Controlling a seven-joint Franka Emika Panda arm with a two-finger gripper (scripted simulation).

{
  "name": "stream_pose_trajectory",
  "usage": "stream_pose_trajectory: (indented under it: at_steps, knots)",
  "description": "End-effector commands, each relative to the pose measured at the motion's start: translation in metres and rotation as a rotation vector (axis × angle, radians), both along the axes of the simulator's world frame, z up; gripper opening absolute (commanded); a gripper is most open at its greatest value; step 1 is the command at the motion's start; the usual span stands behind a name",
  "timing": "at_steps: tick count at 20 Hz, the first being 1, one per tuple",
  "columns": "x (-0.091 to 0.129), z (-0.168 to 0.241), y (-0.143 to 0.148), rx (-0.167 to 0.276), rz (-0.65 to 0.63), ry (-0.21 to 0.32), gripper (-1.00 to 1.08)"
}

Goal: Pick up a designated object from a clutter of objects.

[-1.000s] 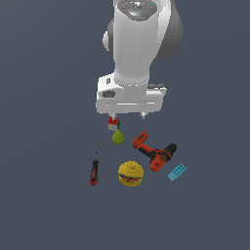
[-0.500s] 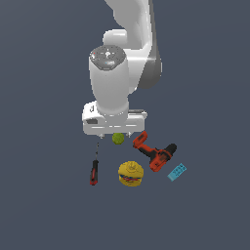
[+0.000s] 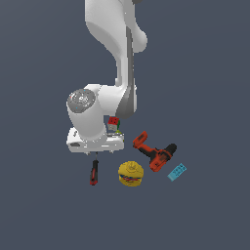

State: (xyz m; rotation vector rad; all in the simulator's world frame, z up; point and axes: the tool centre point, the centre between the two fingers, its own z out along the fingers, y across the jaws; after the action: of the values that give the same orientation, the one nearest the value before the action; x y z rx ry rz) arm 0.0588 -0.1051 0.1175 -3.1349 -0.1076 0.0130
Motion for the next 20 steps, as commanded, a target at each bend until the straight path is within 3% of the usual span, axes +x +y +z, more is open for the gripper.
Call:
stream_pose_trajectory:
  at_steps: [1,9,20]
  knots:
    - [0.002,-0.018,-0.013,-0.001,-0.001,-0.004,1.00]
    - [0.001,-0.050,-0.037,-0.004,-0.004,-0.008,1.00]
    - [0.000,-0.068,-0.038,-0.004,-0.005,-0.008,1.00]
